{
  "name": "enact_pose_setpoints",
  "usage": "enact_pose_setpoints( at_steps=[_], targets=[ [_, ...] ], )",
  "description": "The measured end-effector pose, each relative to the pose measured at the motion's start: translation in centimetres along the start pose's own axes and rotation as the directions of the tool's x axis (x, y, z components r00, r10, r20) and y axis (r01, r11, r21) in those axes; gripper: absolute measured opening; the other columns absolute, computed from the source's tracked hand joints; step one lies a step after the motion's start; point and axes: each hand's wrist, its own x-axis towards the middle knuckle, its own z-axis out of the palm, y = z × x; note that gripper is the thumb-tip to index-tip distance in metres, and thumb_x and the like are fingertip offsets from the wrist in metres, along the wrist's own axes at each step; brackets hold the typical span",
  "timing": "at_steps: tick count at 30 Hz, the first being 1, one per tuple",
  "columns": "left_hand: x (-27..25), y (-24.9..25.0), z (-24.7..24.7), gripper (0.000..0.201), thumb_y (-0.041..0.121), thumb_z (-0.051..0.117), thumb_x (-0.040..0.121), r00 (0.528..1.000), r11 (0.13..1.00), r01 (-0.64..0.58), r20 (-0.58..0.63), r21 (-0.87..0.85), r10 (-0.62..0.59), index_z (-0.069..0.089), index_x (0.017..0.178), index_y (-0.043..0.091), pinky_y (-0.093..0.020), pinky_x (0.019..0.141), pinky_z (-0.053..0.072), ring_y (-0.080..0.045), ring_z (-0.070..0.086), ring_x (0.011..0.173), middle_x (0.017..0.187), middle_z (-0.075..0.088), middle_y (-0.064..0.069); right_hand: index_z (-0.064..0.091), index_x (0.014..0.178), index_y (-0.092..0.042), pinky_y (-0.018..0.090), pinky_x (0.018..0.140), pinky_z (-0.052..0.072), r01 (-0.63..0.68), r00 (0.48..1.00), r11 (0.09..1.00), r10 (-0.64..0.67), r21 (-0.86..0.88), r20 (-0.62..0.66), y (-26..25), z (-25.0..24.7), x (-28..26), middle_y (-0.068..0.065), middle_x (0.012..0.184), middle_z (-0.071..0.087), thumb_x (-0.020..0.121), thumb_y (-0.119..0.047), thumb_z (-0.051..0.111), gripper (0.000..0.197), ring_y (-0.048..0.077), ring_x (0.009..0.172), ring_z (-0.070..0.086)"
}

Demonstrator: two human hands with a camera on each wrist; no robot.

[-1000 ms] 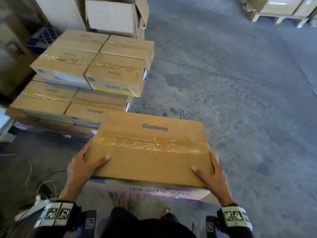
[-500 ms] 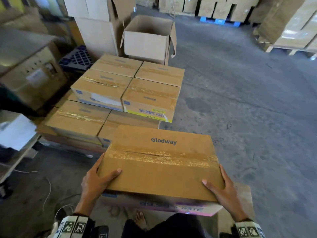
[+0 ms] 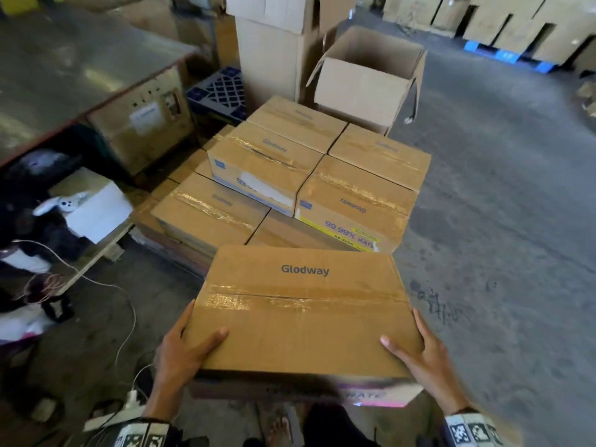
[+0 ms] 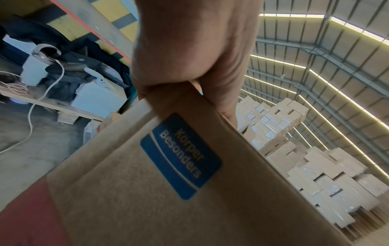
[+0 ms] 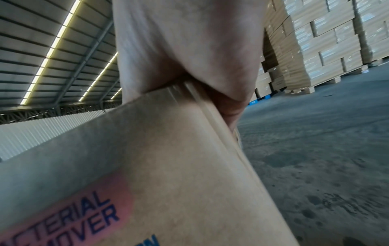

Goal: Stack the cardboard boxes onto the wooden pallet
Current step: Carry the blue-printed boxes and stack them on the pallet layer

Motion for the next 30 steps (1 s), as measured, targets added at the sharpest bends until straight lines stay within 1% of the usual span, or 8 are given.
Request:
enact_pose_setpoints(
  at_steps=[5, 9, 11, 14, 18, 25, 28, 30],
  targets=[
    [5.3, 2.6, -1.9, 0.114, 0.075, 0.073, 0.053, 0.999, 1.0, 0.026, -0.022, -0.002, -0.027, 0.029, 0.153, 0.04, -0.054, 0.106, 0.04, -0.037, 0.051, 0.127, 0.142, 0.053, -0.01, 0.021, 0.158, -0.041, 0.046, 0.108, 0.046, 0.009, 0.999, 1.0, -0.008, -0.018, 0.053, -3.7, 2.2, 6.5, 0.0, 0.142, 0.056, 0.043, -0.093, 0.069, 0.134, 0.022, 0.126, 0.057],
    [10.0, 5.4, -3.1, 0.116, 0.079, 0.069, 0.054, 0.995, 0.997, 0.028, -0.095, 0.067, -0.022, 0.026, 0.154, 0.041, -0.053, 0.104, 0.041, -0.037, 0.051, 0.127, 0.143, 0.052, -0.01, 0.017, 0.157, -0.045, 0.05, 0.106, 0.047, 0.009, 0.992, 1.0, -0.008, -0.008, 0.127, -7.3, 4.4, 13.2, 0.0, 0.145, 0.053, 0.04, -0.096, 0.067, 0.138, 0.024, 0.125, 0.057],
    [12.2, 7.0, -4.1, 0.118, 0.079, 0.074, 0.054, 0.991, 0.996, 0.049, -0.13, 0.079, -0.039, 0.026, 0.155, 0.04, -0.053, 0.104, 0.042, -0.037, 0.051, 0.127, 0.142, 0.053, -0.011, 0.016, 0.157, -0.045, 0.051, 0.108, 0.044, 0.007, 0.987, 1.0, -0.009, 0.014, 0.159, -9.5, 5.5, 15.9, 0.0, 0.147, 0.051, 0.04, -0.095, 0.066, 0.137, 0.026, 0.128, 0.054],
    [15.8, 9.5, -5.8, 0.107, 0.069, 0.076, 0.064, 0.985, 0.986, 0.095, -0.157, 0.137, -0.073, 0.027, 0.155, 0.04, -0.051, 0.104, 0.044, -0.037, 0.053, 0.125, 0.143, 0.053, -0.013, 0.013, 0.158, -0.044, 0.049, 0.11, 0.042, -0.001, 0.982, 1.0, -0.004, 0.03, 0.188, -12.1, 6.9, 18.6, 0.001, 0.15, 0.047, 0.041, -0.093, 0.065, 0.137, 0.027, 0.131, 0.051],
    [20.4, 11.9, -7.5, 0.103, 0.068, 0.078, 0.067, 0.982, 0.977, 0.101, -0.174, 0.186, -0.068, 0.029, 0.153, 0.041, -0.049, 0.101, 0.047, -0.037, 0.056, 0.122, 0.141, 0.055, -0.014, 0.004, 0.15, -0.06, 0.053, 0.108, 0.044, -0.005, 0.977, 0.999, -0.004, 0.046, 0.211, -14.0, 9.4, 22.0, -0.003, 0.151, 0.048, 0.047, -0.096, 0.065, 0.125, 0.025, 0.129, 0.054],
    [27.8, 12.4, -10.0, 0.098, 0.059, 0.079, 0.072, 0.99, 0.963, 0.106, -0.114, 0.246, -0.08, 0.029, 0.154, 0.041, -0.045, 0.096, 0.05, -0.035, 0.058, 0.117, 0.138, 0.057, -0.012, 0.013, 0.158, -0.042, 0.047, 0.11, 0.043, -0.067, 0.976, 0.996, 0.054, 0.057, 0.212, -17.4, 13.6, 24.6, -0.003, 0.149, 0.049, 0.045, -0.095, 0.065, 0.135, 0.021, 0.127, 0.055],
    [31.6, 12.2, -11.2, 0.102, 0.065, 0.08, 0.068, 0.995, 0.961, 0.096, -0.038, 0.259, -0.089, 0.029, 0.154, 0.041, -0.047, 0.096, 0.052, -0.033, 0.059, 0.114, 0.136, 0.058, -0.01, 0.016, 0.159, -0.038, 0.043, 0.109, 0.044, -0.082, 0.978, 0.996, 0.074, 0.035, 0.196, -19.0, 15.6, 25.6, -0.002, 0.149, 0.051, 0.054, -0.089, 0.07, 0.129, 0.021, 0.126, 0.056],
    [34.9, 12.4, -12.0, 0.102, 0.063, 0.08, 0.07, 0.997, 0.96, 0.067, 0.019, 0.272, -0.075, 0.028, 0.155, 0.038, -0.046, 0.098, 0.05, -0.034, 0.057, 0.118, 0.139, 0.055, -0.012, 0.016, 0.16, -0.034, 0.04, 0.108, 0.043, -0.116, 0.978, 0.992, 0.104, 0.053, 0.181, -20.9, 17.2, 26.1, -0.001, 0.148, 0.052, 0.063, -0.077, 0.074, 0.12, 0.02, 0.123, 0.057]
  ],
)
